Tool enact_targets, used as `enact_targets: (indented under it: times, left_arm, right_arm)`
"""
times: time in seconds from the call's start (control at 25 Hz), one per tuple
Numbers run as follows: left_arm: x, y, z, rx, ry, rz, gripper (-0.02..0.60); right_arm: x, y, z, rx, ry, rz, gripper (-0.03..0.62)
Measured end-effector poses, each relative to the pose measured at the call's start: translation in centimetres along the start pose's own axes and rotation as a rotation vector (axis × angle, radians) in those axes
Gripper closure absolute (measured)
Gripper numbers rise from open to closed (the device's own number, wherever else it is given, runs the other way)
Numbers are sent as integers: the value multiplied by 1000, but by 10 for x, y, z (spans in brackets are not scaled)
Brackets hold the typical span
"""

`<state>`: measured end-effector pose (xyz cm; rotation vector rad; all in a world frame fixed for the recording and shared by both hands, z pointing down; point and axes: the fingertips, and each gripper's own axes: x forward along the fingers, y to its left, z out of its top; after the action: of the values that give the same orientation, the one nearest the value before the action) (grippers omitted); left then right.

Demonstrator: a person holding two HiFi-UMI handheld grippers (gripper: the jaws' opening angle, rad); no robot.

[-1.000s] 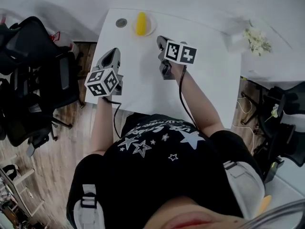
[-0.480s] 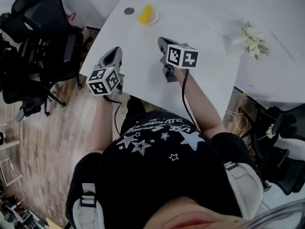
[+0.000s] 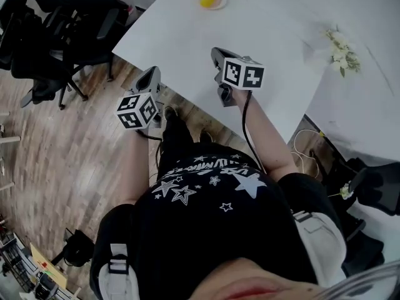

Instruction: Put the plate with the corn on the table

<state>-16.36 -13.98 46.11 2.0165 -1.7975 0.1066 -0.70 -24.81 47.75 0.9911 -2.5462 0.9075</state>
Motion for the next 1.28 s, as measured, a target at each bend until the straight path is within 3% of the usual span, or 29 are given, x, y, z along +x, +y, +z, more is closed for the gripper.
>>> enact_targets:
  times: [0.28,0.68,1.0,1.28]
  left_arm:
    - [-65,11,-13,-40,-69,119,575]
    - [-175,22,-39,-94,-117,242,575]
    - [-264,2,-69,-103,-122,271,575]
    - [-322,-26,-90,-90,-128,283,575]
  right_arm:
    - [-8,36,-17,-64,40,79,588]
    - [-20,123,-62,-150,114,182,588]
    - [-66,178,-103,-159,118,210,588]
    - [-121,196,-137,-158,103,218,588]
